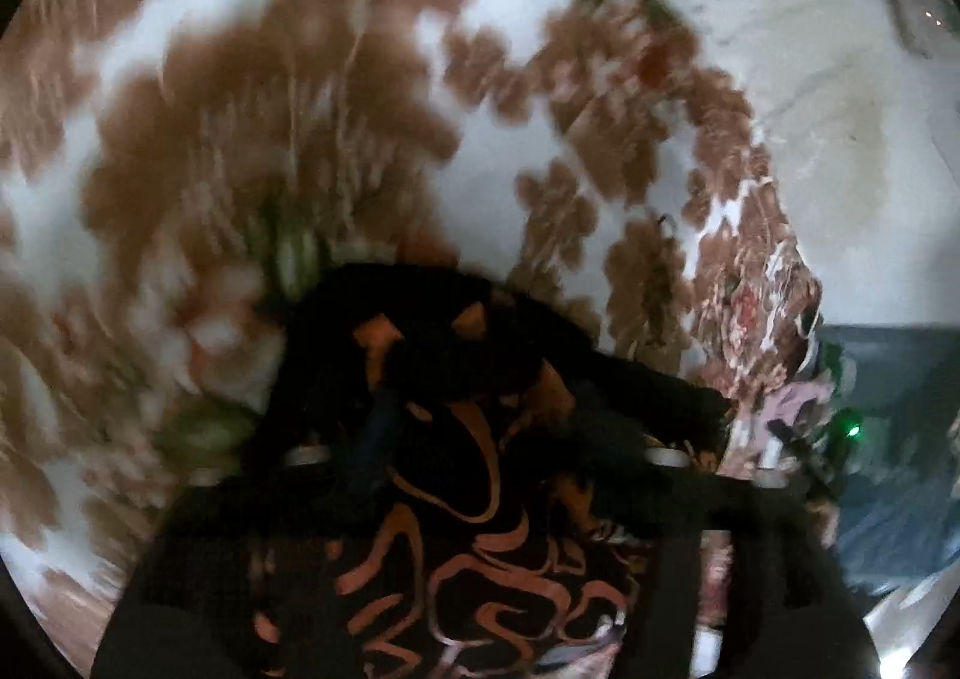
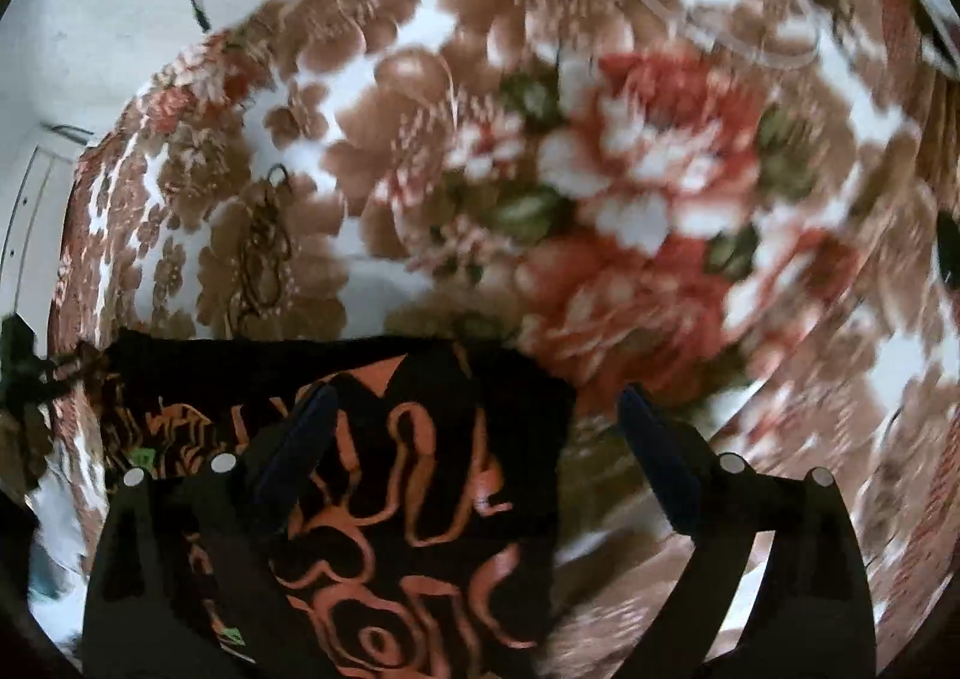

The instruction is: Fold large clothes

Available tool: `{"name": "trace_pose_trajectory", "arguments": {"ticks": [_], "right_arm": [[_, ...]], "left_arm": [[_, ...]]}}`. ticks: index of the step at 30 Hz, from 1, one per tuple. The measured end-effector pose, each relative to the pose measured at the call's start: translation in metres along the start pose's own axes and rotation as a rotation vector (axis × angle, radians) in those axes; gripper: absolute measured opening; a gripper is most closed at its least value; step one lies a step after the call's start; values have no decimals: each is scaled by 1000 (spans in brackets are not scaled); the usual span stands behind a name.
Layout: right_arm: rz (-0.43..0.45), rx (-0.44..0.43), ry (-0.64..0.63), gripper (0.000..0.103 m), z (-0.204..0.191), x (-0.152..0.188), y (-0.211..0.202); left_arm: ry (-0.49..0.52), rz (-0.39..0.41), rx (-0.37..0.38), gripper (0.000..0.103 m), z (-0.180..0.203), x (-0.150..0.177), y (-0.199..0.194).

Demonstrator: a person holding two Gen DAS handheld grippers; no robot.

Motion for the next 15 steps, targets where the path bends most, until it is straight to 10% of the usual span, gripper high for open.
{"name": "trace_pose_trajectory", "arguments": {"ticks": [10,15], "right_arm": [[97,104,-331,93,-38,46,31],[98,170,-465,93,-43,60,57]], "left_arm": [[400,13,-326,72,5,17,-5],[553,24,-362,70,15,21,18]]}}
Point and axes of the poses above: each gripper's, at about its wrist camera, not at the fingertips, and y roughly the way its jaws point, z to its right, x to its underside, the point moved 2 cm from there along y, roughly the way its jaws point, and after that the axes turned 10 degrees about y, right-handed, at the moved point
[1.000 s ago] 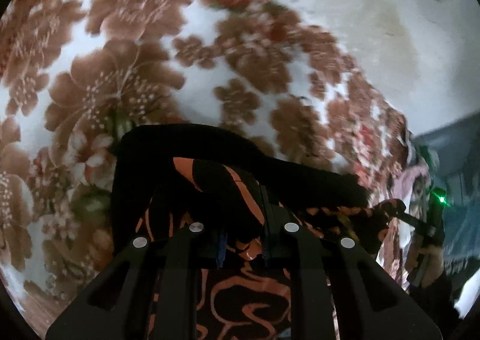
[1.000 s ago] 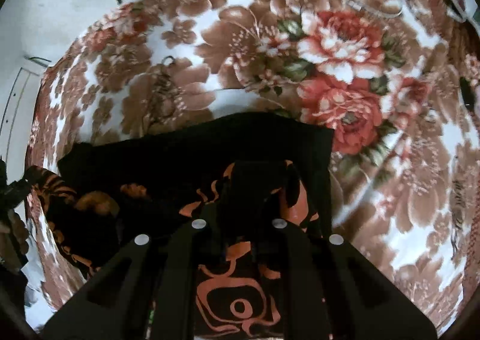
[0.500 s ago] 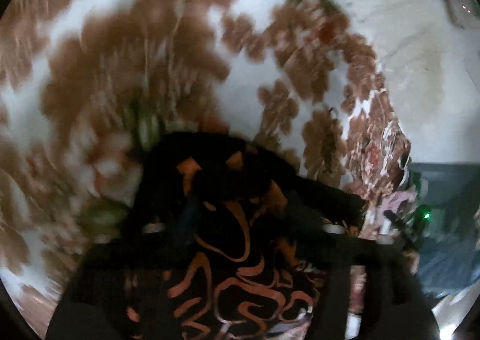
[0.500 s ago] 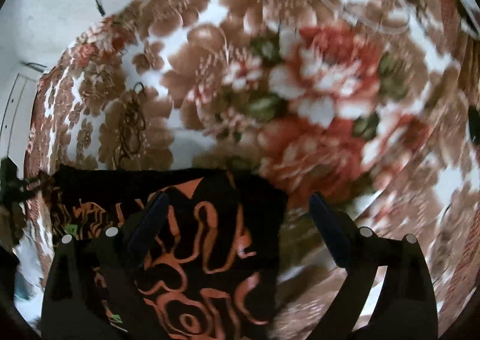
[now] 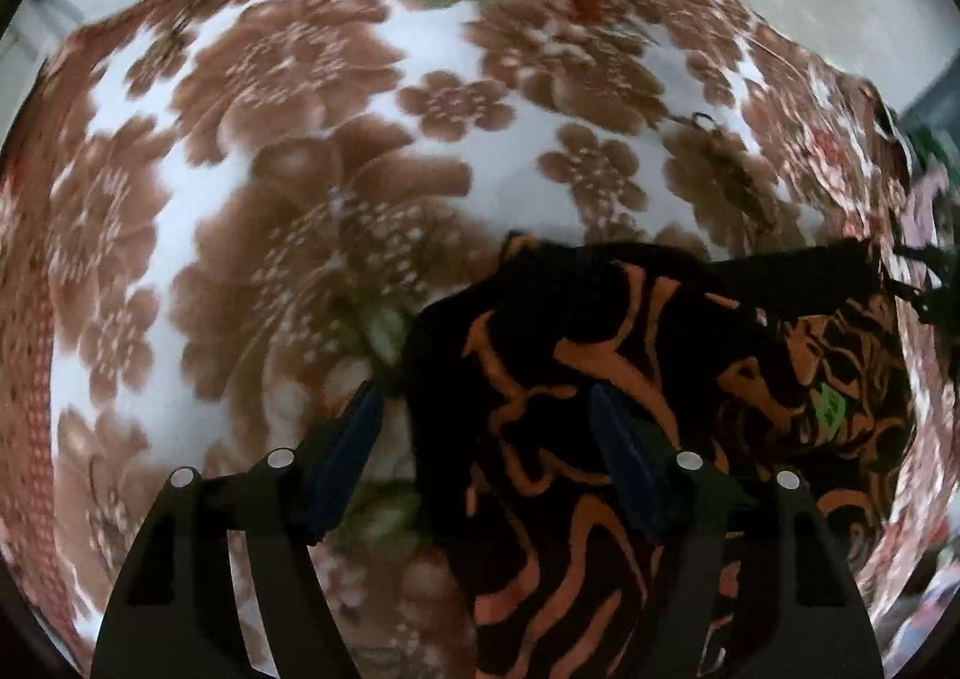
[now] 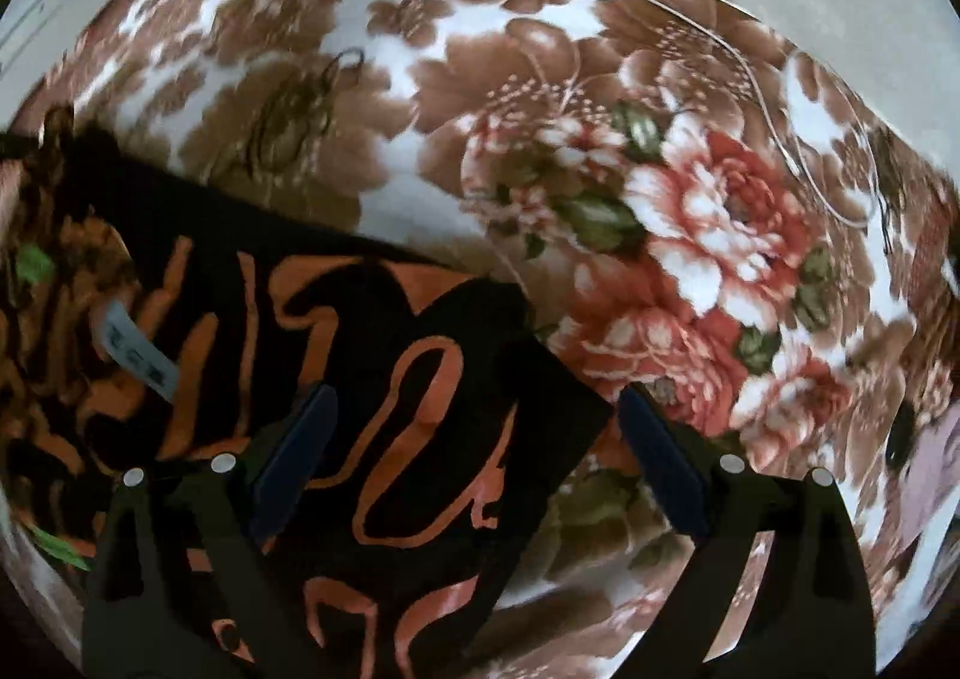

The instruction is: Fold large clothes

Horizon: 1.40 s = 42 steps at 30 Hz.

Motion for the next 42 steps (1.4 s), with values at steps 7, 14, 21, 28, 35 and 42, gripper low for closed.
{"name": "trace_pose_trajectory", "arguments": {"ticks": [7,14,21,28,35,42], "right_arm": [[-13,-2,-6,92,-8,-5,20],[-74,-89,53,14,-12,-7,34],[-15,-86,117,9,5,-8,-4],[79,-141,184,9,33,-26,-55],[30,-75,226,10,41,-16,1],[10,12,146,19,21,-9,34]], "left_arm": [[81,-9,12,64,25,-13,27],[158,-39,7,13,40,-8,38],[-37,128,20,7,18,-2,-21],[-87,143,79,7,-11,4,-39],[-129,102,39,7,-19,-9,4],[-14,-18,-34,8,-14,-7,38]]}}
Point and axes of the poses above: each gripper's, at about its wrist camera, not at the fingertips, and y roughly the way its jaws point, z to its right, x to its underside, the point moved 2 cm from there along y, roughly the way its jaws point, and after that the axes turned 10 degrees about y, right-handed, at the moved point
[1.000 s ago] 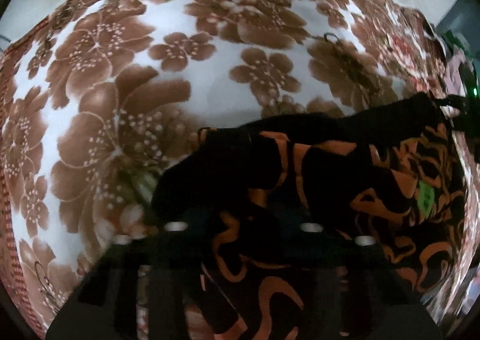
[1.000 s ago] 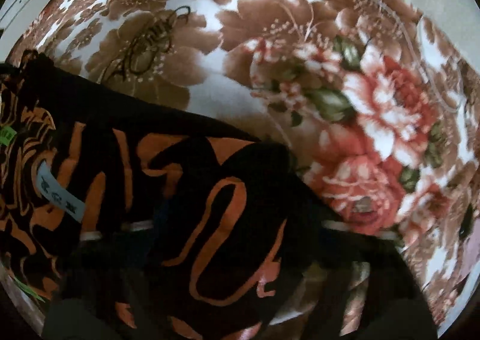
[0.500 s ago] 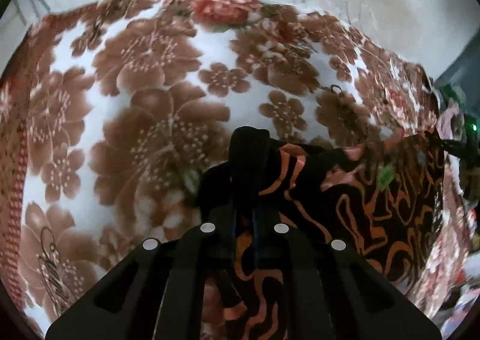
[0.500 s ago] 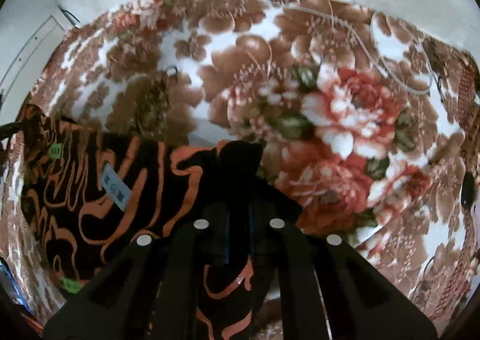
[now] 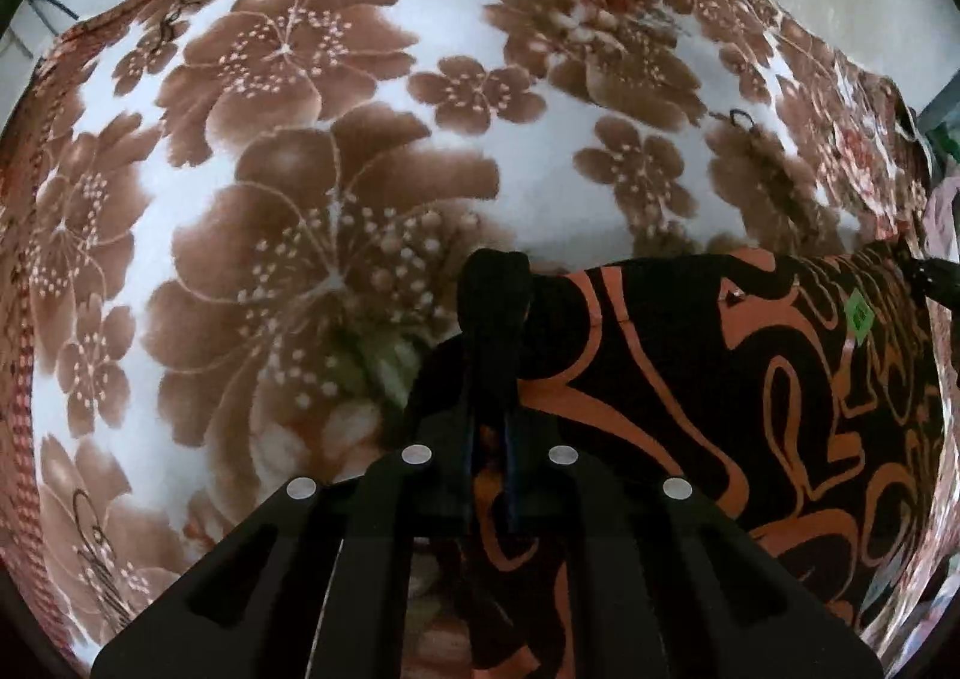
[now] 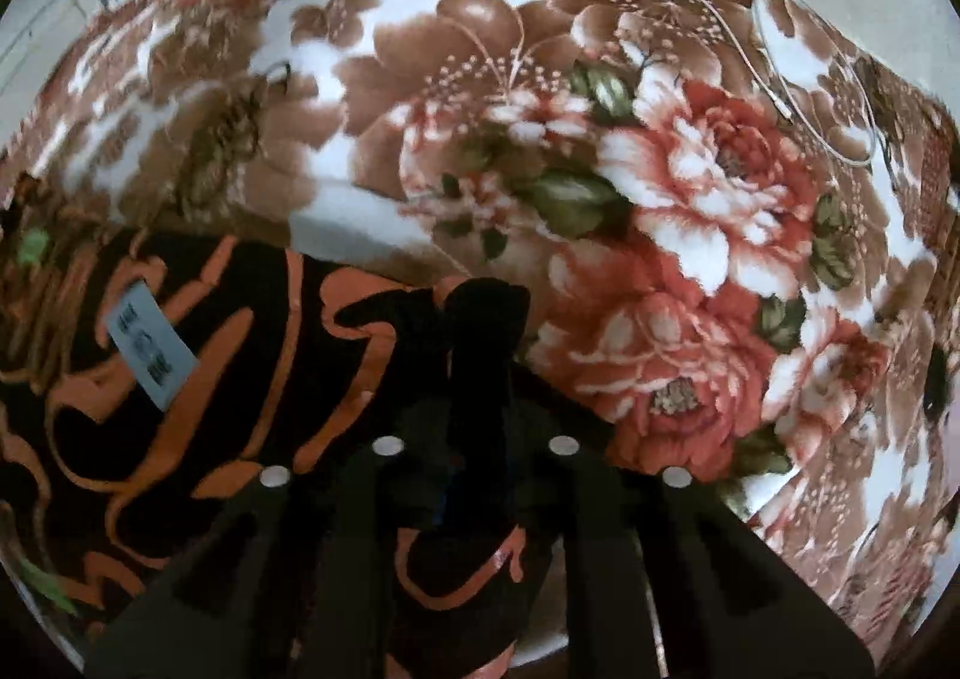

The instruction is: Fold large clothes

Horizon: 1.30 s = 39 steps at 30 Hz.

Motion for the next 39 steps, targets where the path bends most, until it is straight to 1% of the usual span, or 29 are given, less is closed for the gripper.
{"name": "trace_pose_trajectory", "arguments": {"ticks": [1,2,3,4,5,6,7,9,11,12,13,14,15,16,17,18,19,20,21,22,23,25,26,28,30,31,33,36,39], "right_arm": [[6,28,-21,30,-2,0,-2],[10,30,-9,43,-1,-1,-6],[9,11,11,51,0,-2,-12],[11,-15,23,69,-1,-3,-21],[35,-24,28,81,-4,-4,-35],[65,-25,36,84,-9,-5,-49],[73,-31,41,88,-14,-6,-57],[100,-49,75,90,-29,-4,-80],[132,-54,98,94,-52,0,-100],[156,-62,105,96,-66,3,-108],[195,-60,110,98,-88,12,-119],[221,-47,109,98,-103,17,-124],[235,-34,113,98,-124,27,-126],[231,-27,120,98,-136,32,-125],[230,0,141,98,-157,46,-119],[233,24,139,98,-166,52,-114],[237,68,122,98,-177,61,-105],[244,138,81,98,-189,72,-91],[246,165,64,98,-192,77,-83],[251,172,48,98,-193,84,-74],[255,167,46,98,-190,88,-69],[266,162,33,98,-183,95,-63],[272,163,27,98,-177,97,-62],[274,171,20,98,-164,101,-60],[261,144,5,98,-156,104,-57],[264,139,-10,98,-154,104,-58],[288,150,-50,98,-154,107,-63],[300,162,-58,98,-145,106,-66],[297,143,-58,98,-133,107,-65]], "left_arm": [[6,-6,-6,10,2,-1,-2],[10,-10,-13,12,5,-3,-5],[27,-11,-26,19,10,-5,-12],[51,-6,-42,41,16,-6,-20],[81,16,-55,51,24,-7,-34],[99,34,-67,61,29,-9,-42],[117,53,-70,62,35,-9,-54],[122,83,-97,65,46,-8,-73],[105,114,-118,73,63,-4,-89],[93,150,-116,81,82,4,-97],[86,169,-119,84,95,10,-99],[73,199,-117,84,119,21,-101],[64,209,-119,89,135,27,-98],[55,218,-141,89,155,38,-92],[57,216,-169,89,173,48,-83],[65,199,-204,89,187,57,-71],[76,183,-236,89,197,64,-61],[95,186,-256,89,206,71,-53],[102,198,-246,89,211,74,-49],[106,213,-226,89,216,78,-47],[116,230,-215,89,219,81,-43],[144,209,-210,90,216,87,-29],[141,188,-207,90,208,91,-20],[118,170,-197,91,193,100,-11],[113,171,-180,95,179,107,-11],[121,173,-188,95,175,109,-12],[150,179,-236,95,169,112,-16],[134,161,-269,95,152,117,-17],[121,144,-286,95,139,122,-19]]}}
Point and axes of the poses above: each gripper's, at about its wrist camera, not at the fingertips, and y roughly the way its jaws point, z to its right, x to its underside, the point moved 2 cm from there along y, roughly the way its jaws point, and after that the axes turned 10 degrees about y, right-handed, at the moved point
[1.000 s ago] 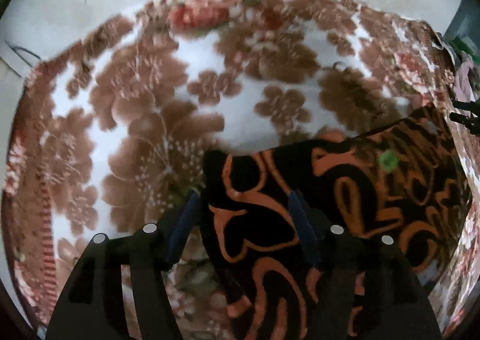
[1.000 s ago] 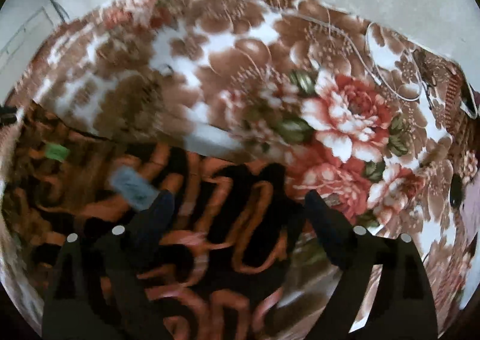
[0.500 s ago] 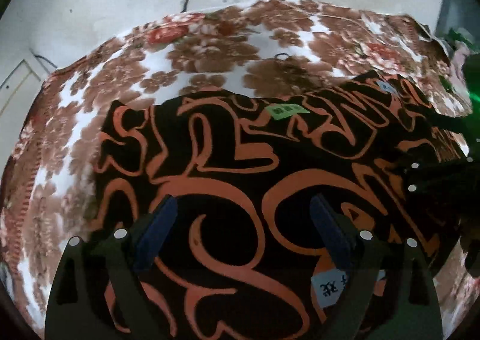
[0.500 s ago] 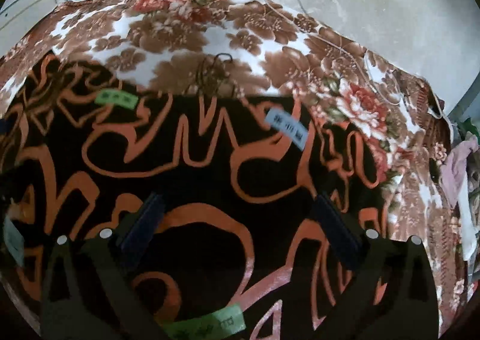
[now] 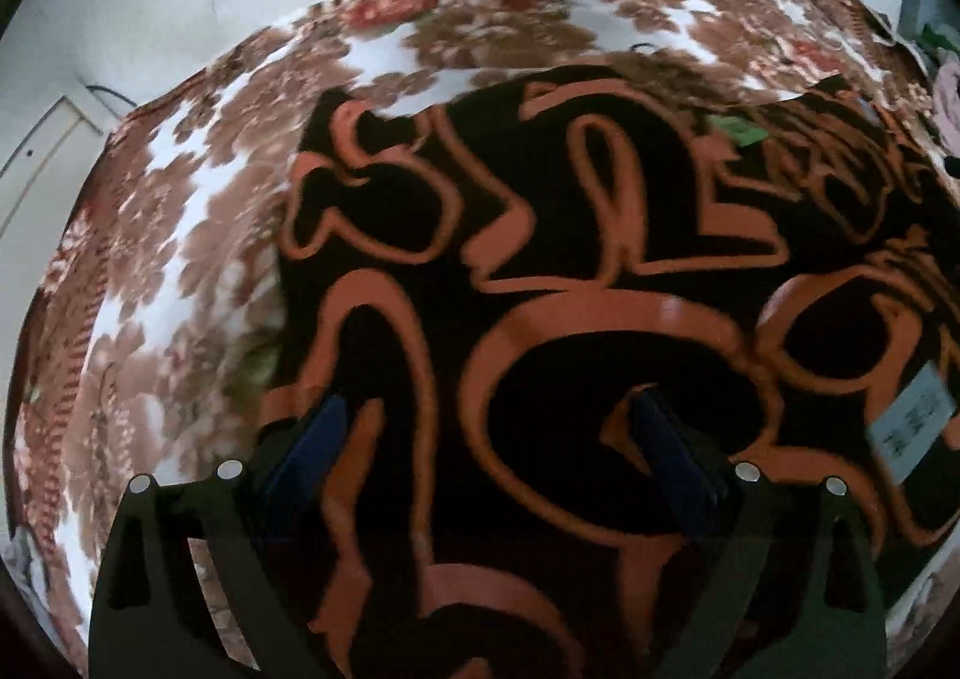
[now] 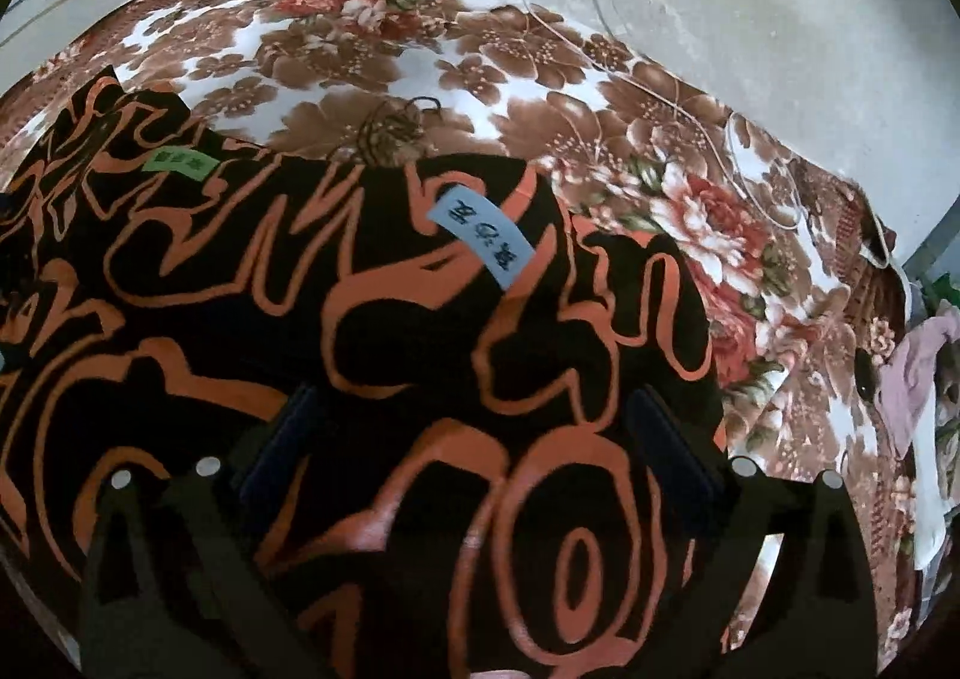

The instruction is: Fold large clothes

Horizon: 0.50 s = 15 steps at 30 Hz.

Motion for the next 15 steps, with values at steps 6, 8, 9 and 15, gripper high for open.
{"name": "trace_pose_trajectory", "arguments": {"ticks": [6,8,9,15], "right_arm": [[-51,-14,72,98,25,2,-1],[-48,-6,81,98,26,2,-7],[-46,0,78,98,24,2,-10],[-24,-41,138,98,17,-7,-43]], "left_arm": [[-151,-61,-47,90,-32,15,-14],[-126,-53,-65,90,-30,17,-28],[-117,-51,-67,90,-29,18,-34],[-169,-9,-36,90,-24,17,-92]]}}
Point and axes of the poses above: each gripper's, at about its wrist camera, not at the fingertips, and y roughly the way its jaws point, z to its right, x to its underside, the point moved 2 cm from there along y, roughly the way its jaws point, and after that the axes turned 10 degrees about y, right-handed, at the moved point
